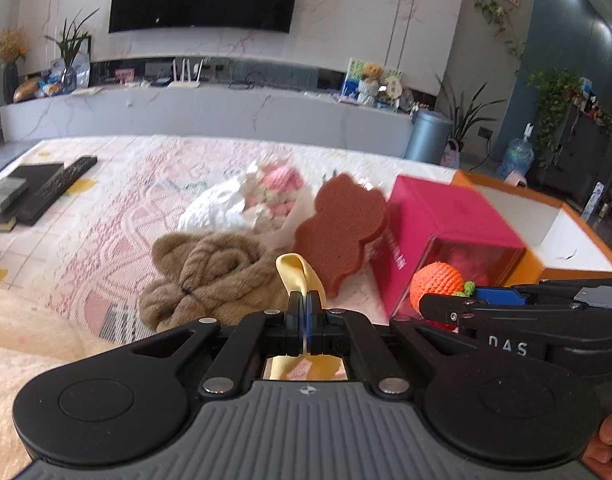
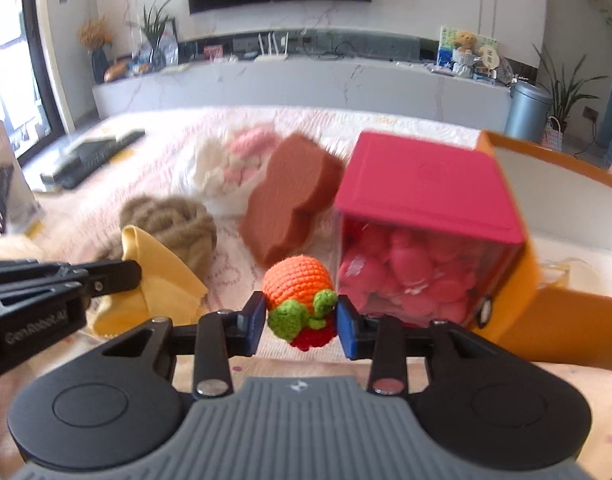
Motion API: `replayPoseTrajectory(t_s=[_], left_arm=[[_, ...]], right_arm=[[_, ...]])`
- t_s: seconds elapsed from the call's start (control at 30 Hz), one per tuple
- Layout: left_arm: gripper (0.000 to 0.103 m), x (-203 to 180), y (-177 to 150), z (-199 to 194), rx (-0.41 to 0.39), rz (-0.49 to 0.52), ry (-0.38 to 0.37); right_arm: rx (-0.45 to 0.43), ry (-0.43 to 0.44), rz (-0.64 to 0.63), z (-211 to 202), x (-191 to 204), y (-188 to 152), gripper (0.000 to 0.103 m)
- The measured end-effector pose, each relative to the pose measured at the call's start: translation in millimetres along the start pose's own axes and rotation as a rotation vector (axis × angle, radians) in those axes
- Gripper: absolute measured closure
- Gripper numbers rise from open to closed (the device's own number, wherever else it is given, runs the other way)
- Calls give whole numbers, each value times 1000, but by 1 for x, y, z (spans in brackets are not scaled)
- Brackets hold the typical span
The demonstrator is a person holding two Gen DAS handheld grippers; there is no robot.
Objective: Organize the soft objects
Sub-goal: 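Carry the orange fruit with the right tool while the left tool carries the yellow cloth to the box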
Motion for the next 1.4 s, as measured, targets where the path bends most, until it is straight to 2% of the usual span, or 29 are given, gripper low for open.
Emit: replayPoseTrajectory(t_s=[0.27, 0.5, 0.67, 0.83, 1.07, 1.23, 1.4], left_arm=[[102, -56, 43, -22, -97, 54, -121], [102, -115, 80, -18, -149, 126, -229], [102, -163, 103, -1, -154, 183, -314], [102, -210, 114, 31, -98, 250, -379], [102, -248, 121, 79, -39, 308, -398], [102, -264, 113, 108, -6, 410, -359], [102, -266, 105, 135, 26, 451, -315]], right_arm=[[-123, -13, 73, -64, -47, 39, 66], [-160, -73, 116, -96, -102, 62, 66], [-149, -142, 108, -108, -146, 74, 66], [-93, -212, 62, -102, -182, 76, 65], [-6, -282, 38, -76, -225, 69, 65], [51, -295, 20, -47, -243, 64, 65], [103, -292, 2, -13, -253, 61, 65]])
Point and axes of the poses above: each gripper's, at about its wrist camera, not at the fingertips, and z roughly the way its jaws point, x to its left, y to its top, the point moved 10 cm from there along z, roughly the way its jaws point, and after that the axes turned 3 degrees about x, right-handed, at the moved point
